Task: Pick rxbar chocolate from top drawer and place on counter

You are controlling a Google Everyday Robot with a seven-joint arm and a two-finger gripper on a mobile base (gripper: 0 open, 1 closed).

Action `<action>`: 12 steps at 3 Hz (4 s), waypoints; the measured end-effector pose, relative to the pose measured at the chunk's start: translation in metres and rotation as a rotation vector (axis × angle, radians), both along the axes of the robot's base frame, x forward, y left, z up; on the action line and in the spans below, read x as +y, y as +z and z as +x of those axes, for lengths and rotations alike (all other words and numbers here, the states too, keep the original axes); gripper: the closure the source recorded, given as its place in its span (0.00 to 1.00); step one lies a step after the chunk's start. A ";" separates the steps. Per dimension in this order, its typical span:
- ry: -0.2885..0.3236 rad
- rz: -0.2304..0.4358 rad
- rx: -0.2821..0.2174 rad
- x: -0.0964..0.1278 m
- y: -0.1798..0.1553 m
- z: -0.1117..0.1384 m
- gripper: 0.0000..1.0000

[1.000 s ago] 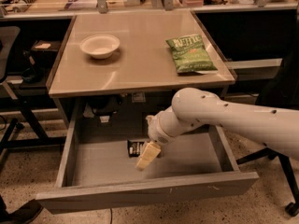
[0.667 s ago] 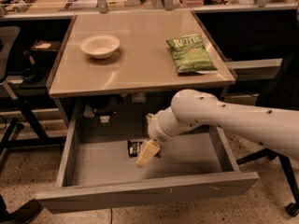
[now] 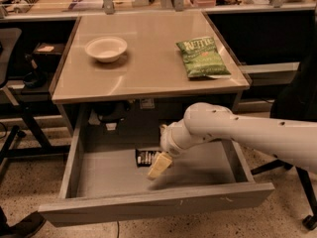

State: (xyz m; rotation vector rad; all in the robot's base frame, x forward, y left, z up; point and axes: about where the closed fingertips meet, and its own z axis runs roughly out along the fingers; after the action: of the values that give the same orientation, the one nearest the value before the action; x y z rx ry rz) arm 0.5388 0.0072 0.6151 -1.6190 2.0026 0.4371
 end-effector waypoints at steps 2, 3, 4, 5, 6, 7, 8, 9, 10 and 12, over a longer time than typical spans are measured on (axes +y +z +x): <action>-0.026 -0.015 0.025 -0.010 -0.021 0.004 0.00; -0.026 -0.015 0.025 -0.010 -0.021 0.004 0.19; -0.026 -0.015 0.025 -0.010 -0.021 0.004 0.43; -0.026 -0.015 0.025 -0.010 -0.021 0.004 0.66; -0.026 -0.015 0.025 -0.010 -0.021 0.004 0.88; -0.026 -0.015 0.025 -0.010 -0.021 0.004 1.00; -0.058 0.004 0.036 -0.009 -0.004 0.005 1.00; -0.088 0.024 0.041 -0.010 0.019 0.003 1.00; -0.125 0.044 0.045 -0.017 0.039 -0.004 1.00; -0.207 0.075 0.009 -0.039 0.081 -0.019 1.00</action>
Offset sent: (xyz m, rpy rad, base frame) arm 0.0071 -0.0172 -0.0299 -0.0254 0.0370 -0.0435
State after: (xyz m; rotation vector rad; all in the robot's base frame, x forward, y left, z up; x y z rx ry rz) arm 0.5199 -0.0313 0.6965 -1.3497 2.1081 0.4363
